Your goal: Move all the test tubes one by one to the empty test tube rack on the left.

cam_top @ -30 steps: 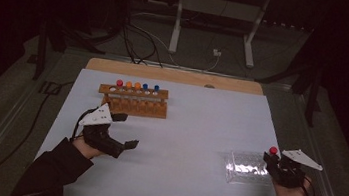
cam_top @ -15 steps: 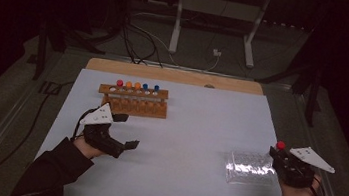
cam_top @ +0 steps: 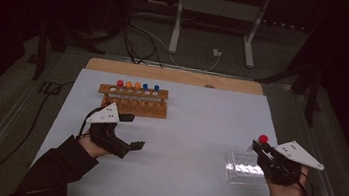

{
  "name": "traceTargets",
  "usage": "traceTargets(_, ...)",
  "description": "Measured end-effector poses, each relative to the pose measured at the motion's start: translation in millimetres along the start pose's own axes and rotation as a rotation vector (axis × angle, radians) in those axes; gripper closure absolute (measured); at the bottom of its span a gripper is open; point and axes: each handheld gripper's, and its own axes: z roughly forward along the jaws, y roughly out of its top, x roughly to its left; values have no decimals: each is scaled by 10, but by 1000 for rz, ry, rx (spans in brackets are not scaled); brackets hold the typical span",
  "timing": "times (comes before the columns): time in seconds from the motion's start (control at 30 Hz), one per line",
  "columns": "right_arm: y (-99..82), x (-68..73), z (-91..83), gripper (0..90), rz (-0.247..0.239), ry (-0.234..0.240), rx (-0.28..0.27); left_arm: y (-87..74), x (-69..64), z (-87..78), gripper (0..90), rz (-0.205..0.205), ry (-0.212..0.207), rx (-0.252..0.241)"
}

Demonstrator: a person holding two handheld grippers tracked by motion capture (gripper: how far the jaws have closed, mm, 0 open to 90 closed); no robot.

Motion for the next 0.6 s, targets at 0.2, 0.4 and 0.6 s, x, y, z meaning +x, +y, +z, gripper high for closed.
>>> traceTargets(0.2,70,276,154,745,-39,99,10,46,-18,76,10,3,-18,3)
traceTargets(0.4,89,548,312,745,-85,174,30,122,-64,184,10,16,-45,2)
traceTargets(0.6,71,789,464,745,-124,243,57,204,-127,303,10,33,-72,5)
